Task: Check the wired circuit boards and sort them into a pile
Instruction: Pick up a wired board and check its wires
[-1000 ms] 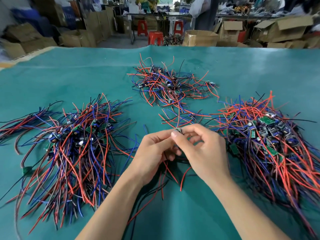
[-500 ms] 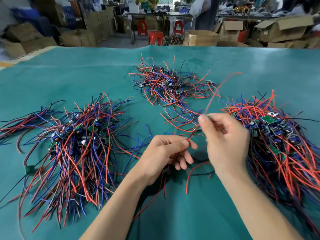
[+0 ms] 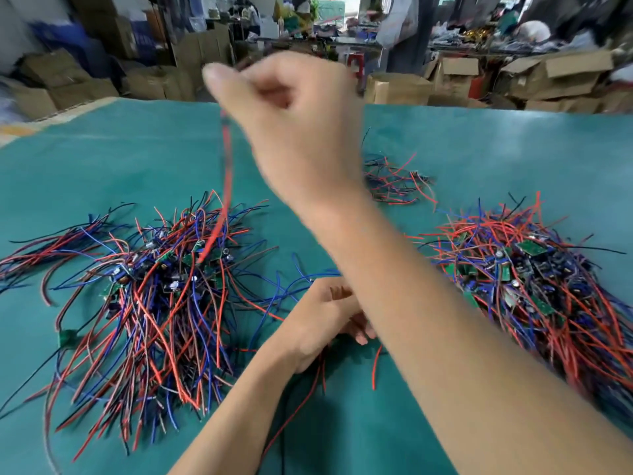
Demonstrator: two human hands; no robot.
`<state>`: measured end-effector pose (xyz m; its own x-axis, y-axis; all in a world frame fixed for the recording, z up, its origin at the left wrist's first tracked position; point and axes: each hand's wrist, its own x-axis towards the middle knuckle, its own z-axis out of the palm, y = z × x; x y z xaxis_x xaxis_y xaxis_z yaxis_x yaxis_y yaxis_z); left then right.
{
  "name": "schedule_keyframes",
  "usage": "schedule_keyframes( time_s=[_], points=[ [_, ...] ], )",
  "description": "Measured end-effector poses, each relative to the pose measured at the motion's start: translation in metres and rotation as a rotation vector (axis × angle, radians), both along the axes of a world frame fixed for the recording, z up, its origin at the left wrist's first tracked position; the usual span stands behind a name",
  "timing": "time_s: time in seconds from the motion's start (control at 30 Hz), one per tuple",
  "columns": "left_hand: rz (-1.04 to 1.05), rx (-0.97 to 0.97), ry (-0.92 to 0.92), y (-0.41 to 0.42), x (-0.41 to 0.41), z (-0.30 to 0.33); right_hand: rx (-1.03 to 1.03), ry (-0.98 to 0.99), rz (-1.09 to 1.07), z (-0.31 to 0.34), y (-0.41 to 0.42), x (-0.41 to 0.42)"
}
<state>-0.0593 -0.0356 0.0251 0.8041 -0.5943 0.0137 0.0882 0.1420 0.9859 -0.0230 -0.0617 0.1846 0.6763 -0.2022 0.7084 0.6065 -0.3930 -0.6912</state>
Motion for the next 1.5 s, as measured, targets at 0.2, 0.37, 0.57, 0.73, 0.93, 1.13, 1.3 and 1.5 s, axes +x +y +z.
schedule_keyframes(
  time_s=[0.2, 0.37, 0.57, 0.73, 0.93, 1.13, 1.3, 1.5],
  points=[
    [0.028, -0.045, 0.015, 0.0, 0.003, -0.004, -0.558, 0.427, -0.007, -0.026, 0.027, 0.045],
    [0.018, -0.026, 0.081, -0.003, 0.011, -0.007, -0.694, 0.658, -0.35, -0.084, -0.08, 0.059],
    [0.03, -0.023, 0.087, -0.003, 0.011, -0.008, -0.71, 0.854, -0.424, -0.14, -0.151, 0.055],
    [0.048, -0.049, 0.129, -0.002, 0.011, -0.006, -0.549, 0.707, -0.416, -0.139, -0.169, 0.065],
    [0.108, -0.083, 0.193, -0.003, 0.013, -0.006, 0.259, 0.382, -0.258, -0.094, -0.18, 0.042],
    [0.155, -0.157, 0.269, -0.004, 0.016, -0.007, 0.644, 0.292, -0.052, -0.087, -0.166, -0.013],
    [0.121, -0.146, 0.233, -0.007, 0.016, -0.009, 0.692, 0.488, 0.197, -0.124, -0.136, -0.04],
    [0.075, -0.118, 0.179, -0.003, 0.017, -0.01, 0.407, 0.537, 0.197, -0.147, -0.122, -0.04]
  ],
)
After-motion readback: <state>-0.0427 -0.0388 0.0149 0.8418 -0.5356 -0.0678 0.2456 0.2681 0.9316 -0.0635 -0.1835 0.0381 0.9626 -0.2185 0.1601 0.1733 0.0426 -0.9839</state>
